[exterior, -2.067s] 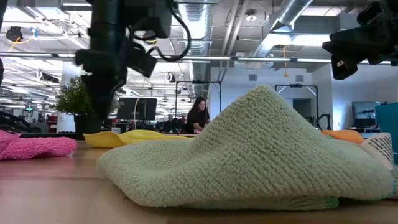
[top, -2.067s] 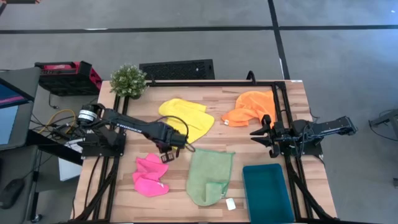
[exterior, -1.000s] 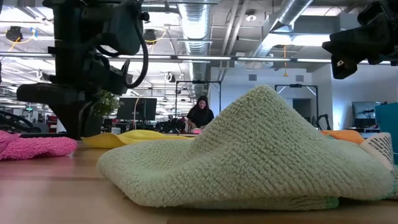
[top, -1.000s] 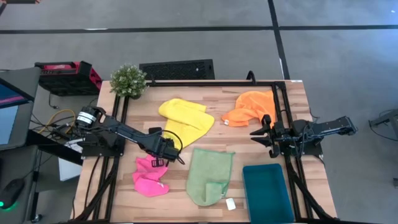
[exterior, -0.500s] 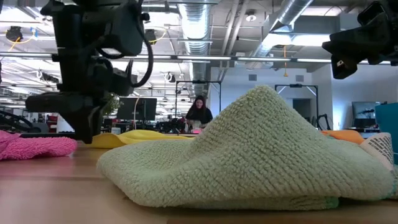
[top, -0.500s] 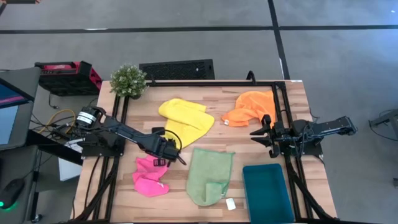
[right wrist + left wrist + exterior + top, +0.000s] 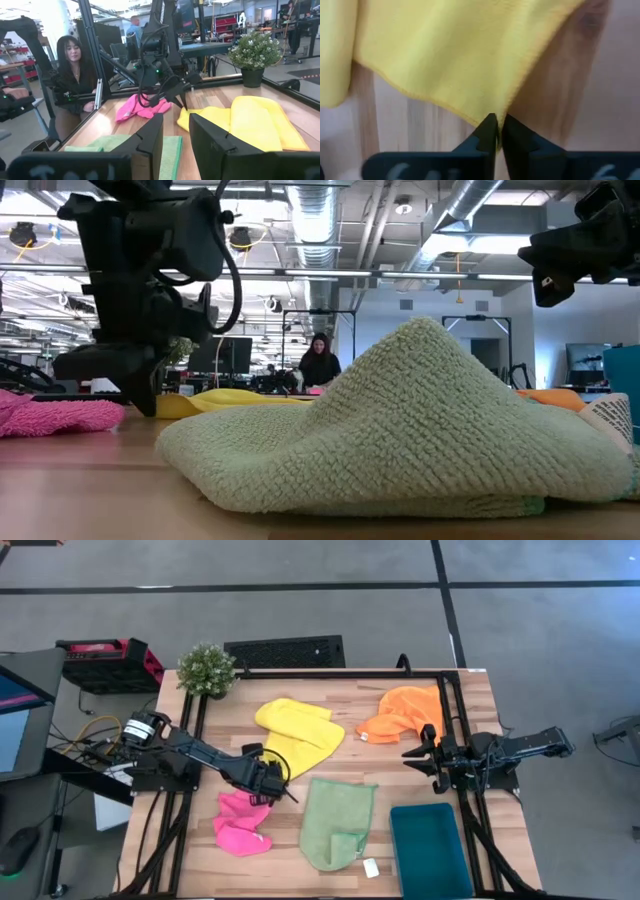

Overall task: Fold microfiber towels
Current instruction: Fold the yellow microfiber towel

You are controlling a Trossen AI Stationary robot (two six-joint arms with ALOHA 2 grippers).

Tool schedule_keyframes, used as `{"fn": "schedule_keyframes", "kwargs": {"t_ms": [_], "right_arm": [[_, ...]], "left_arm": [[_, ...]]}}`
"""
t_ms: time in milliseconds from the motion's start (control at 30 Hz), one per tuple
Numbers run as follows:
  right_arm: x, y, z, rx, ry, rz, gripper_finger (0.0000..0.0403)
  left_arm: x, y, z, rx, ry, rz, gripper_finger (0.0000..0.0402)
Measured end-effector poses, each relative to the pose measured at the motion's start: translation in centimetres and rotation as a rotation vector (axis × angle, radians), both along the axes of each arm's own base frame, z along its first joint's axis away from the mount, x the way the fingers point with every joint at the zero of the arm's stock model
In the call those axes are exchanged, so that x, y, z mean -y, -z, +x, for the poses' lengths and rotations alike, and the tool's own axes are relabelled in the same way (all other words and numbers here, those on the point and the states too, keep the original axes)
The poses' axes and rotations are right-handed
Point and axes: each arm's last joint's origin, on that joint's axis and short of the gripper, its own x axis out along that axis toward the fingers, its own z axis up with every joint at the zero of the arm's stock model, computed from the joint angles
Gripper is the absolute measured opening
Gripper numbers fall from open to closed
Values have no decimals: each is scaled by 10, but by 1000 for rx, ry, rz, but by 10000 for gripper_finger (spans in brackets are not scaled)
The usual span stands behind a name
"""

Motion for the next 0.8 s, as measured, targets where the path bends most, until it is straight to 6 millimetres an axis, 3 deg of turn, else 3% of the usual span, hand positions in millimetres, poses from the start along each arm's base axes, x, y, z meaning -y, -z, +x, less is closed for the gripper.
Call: {"fn": "schedule_keyframes", "kwargs": {"t_ms": [300,800], "right_arm": [[0,0,0,4,9,-25,118],[5,-5,-1,9,151,-100,118]], "left_arm": [[2,-10,10,73,-81,-13,1],[-4,-69,58,296,-136,-61,0]]}}
